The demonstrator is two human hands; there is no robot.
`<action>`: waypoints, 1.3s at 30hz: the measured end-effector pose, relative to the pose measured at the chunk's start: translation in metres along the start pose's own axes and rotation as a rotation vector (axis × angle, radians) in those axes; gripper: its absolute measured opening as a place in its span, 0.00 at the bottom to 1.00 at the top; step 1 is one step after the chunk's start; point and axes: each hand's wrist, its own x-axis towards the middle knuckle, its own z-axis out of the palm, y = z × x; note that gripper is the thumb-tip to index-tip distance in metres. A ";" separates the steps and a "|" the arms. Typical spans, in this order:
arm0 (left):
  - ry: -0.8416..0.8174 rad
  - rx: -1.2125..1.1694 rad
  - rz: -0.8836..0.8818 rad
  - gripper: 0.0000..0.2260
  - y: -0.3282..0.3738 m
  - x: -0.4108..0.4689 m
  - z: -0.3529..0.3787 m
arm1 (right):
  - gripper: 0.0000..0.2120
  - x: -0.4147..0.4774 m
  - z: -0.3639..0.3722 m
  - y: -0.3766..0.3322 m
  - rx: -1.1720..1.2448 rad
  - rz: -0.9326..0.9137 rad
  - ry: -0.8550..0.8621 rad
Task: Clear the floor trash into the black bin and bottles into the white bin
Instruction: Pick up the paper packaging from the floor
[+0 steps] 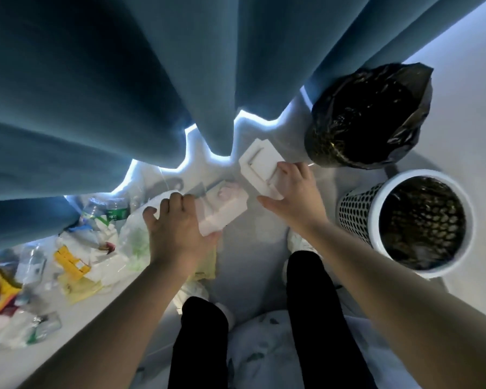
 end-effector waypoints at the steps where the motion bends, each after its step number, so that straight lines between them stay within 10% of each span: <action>1: 0.004 0.007 0.001 0.31 0.013 0.004 -0.003 | 0.34 0.003 -0.013 0.008 0.004 0.008 0.008; 23: -0.111 0.091 0.150 0.35 0.363 0.224 0.030 | 0.37 0.116 -0.185 0.255 -0.079 0.338 0.224; 39: -0.341 0.169 0.371 0.37 0.285 0.220 0.070 | 0.34 0.198 -0.106 0.240 -0.371 0.201 0.035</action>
